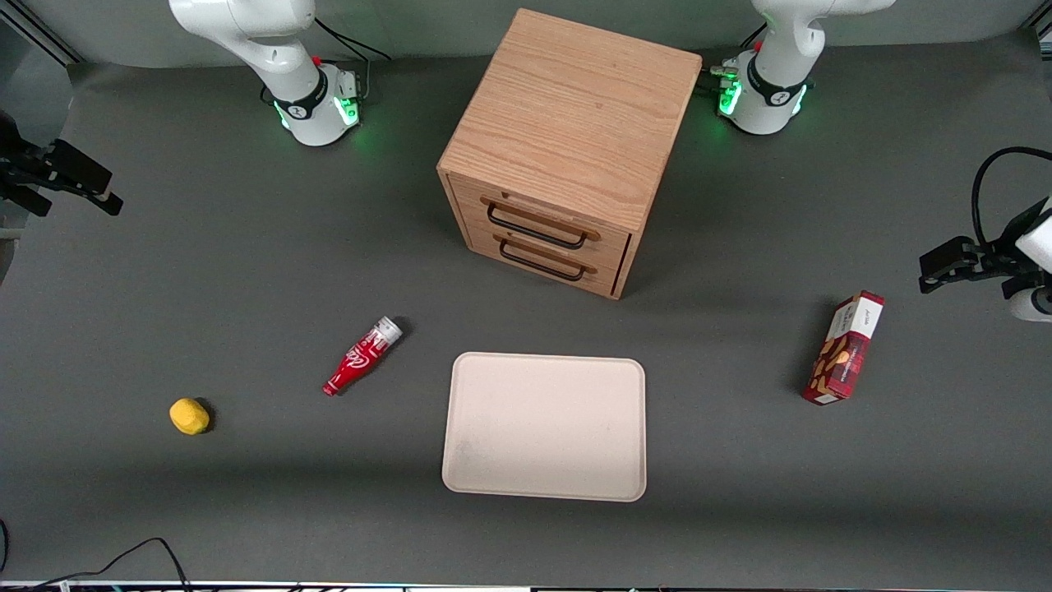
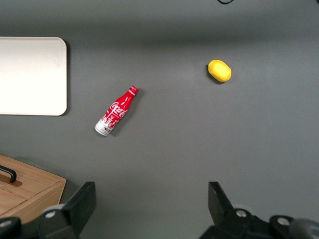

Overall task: Open upper drawer
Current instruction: 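Move the right gripper toward the upper drawer's black handle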

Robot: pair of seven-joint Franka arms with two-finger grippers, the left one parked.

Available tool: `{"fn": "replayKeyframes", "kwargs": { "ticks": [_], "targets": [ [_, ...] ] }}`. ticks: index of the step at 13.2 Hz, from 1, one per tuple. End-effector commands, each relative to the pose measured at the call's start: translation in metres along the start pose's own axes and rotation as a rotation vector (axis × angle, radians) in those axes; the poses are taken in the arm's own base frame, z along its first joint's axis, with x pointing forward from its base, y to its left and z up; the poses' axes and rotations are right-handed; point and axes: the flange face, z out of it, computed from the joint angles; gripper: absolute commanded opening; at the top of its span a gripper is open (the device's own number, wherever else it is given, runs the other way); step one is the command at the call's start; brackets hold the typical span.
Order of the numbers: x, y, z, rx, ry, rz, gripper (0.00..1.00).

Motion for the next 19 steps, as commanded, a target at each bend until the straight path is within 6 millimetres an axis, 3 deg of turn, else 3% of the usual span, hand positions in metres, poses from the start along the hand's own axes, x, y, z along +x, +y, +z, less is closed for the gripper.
{"fn": "replayKeyframes", "kwargs": {
  "ticks": [1,4,7,13,19],
  "targets": [
    [0.007,-0.007,-0.001,-0.006,-0.015,-0.018,1.00],
    [0.008,-0.015,0.001,-0.006,-0.018,-0.033,1.00],
    [0.007,-0.055,0.006,-0.008,-0.028,-0.105,1.00],
    [-0.019,-0.189,0.043,0.004,-0.123,-0.359,1.00],
    [-0.018,-0.287,0.111,0.105,-0.145,-0.528,1.00]
  ]
}}
